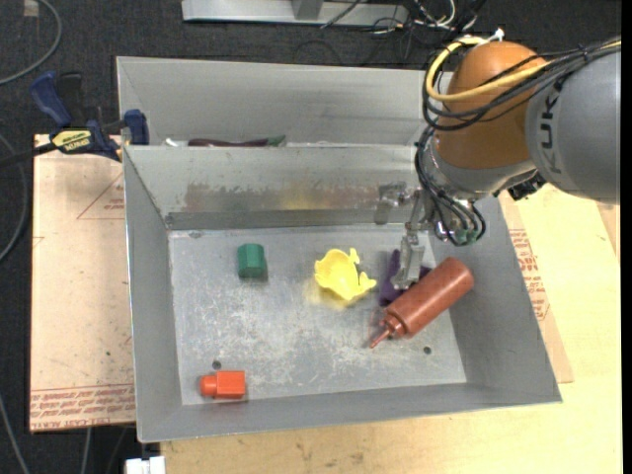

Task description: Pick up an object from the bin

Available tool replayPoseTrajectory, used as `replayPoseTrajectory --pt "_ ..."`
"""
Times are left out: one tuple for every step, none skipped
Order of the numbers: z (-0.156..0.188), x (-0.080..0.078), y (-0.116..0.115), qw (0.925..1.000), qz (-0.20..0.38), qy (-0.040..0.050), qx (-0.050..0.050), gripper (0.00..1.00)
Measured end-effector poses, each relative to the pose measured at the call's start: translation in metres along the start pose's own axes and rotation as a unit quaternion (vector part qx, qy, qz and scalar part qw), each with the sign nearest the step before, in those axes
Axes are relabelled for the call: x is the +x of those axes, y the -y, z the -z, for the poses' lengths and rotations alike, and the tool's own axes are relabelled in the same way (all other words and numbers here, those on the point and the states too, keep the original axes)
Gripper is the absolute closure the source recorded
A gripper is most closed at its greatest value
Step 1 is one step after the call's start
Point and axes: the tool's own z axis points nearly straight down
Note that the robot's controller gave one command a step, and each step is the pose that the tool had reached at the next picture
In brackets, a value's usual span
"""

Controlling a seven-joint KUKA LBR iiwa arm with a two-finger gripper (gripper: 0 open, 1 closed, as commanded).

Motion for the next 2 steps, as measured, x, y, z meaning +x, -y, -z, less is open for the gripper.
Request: replayPoseTrajectory --pt "0.005 -0.001 0.0 1.0 0.0 0.004 0.0 0.0" --pt "-0.027 -0.001 0.03 0.9983 0.058 0.0053 0.0 0.0"
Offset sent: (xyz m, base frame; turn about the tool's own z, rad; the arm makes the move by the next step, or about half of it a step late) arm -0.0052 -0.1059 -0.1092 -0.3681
